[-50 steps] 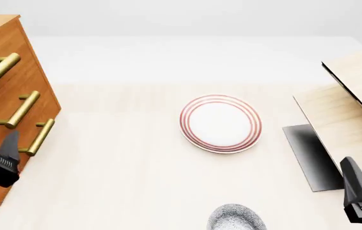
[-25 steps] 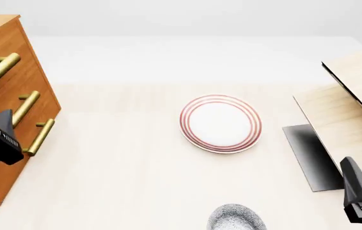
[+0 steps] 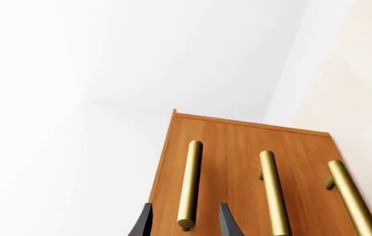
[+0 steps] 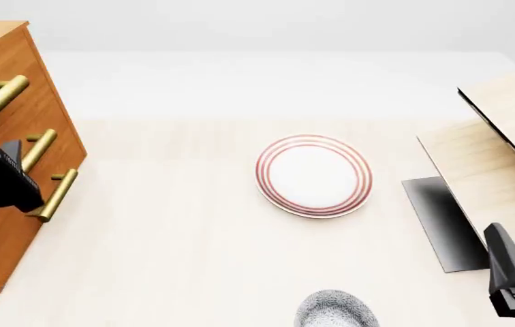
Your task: Open the top drawer of the cabinet and put the bowl in it.
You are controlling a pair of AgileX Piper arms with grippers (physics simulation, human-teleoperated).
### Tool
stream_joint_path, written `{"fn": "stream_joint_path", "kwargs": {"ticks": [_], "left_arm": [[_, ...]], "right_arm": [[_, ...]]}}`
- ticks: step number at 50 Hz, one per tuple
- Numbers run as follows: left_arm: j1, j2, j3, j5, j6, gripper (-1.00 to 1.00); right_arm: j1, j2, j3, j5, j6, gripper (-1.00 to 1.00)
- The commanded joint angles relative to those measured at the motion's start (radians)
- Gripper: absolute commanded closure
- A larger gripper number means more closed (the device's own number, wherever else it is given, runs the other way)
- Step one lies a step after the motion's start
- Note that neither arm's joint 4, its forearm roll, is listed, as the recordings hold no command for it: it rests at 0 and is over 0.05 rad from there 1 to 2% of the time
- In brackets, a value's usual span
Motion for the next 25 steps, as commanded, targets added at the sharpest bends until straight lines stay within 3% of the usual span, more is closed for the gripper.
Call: {"fn": "stream_joint_path", "kwargs": {"ticks": [1, 25], "left_arm": [[0.016, 0.093, -0.036, -0.043, 0.015, -1.0], [0.076, 0.208, -0.075, -0.115, 0.004, -1.0]], "right_arm": [[0.0, -0.002, 0.001, 0.0, 0.0, -1.0], [0.0, -0.002, 0.001, 0.0, 0.0, -1.0]]}}
